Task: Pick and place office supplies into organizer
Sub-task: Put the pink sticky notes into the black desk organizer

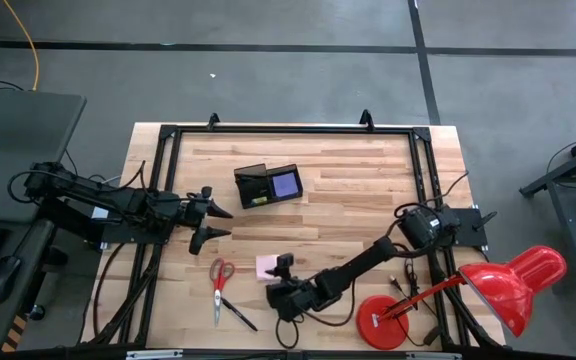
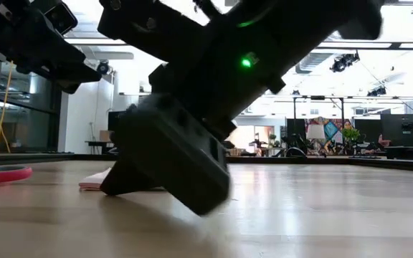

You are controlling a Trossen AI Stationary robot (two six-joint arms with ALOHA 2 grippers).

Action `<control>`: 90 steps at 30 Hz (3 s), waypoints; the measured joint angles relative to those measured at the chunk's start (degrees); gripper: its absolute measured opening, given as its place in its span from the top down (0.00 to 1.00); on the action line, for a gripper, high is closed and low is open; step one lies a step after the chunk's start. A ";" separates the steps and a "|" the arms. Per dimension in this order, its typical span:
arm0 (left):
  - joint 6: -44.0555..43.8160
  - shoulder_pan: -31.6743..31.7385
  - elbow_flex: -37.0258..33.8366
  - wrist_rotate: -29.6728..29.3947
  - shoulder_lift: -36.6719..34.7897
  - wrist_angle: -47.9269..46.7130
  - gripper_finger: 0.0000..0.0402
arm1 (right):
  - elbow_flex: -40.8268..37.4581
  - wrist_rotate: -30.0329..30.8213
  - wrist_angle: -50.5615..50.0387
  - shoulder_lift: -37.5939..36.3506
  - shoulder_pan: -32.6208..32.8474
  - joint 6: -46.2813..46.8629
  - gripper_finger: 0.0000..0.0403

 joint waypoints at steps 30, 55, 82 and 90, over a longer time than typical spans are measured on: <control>-0.50 0.00 0.00 0.02 0.00 -0.09 0.43 | -0.20 -4.74 -2.59 0.23 -3.04 17.25 0.98; -0.48 0.00 0.00 0.02 0.00 0.07 0.43 | 19.00 15.62 -24.60 0.61 0.76 11.76 1.00; -0.47 0.00 0.00 0.02 0.00 0.21 0.43 | 29.07 22.61 -56.57 0.40 -12.32 22.35 1.00; -0.47 0.00 0.00 0.02 0.00 0.20 0.43 | 29.07 21.75 -56.48 0.40 -18.90 23.96 1.00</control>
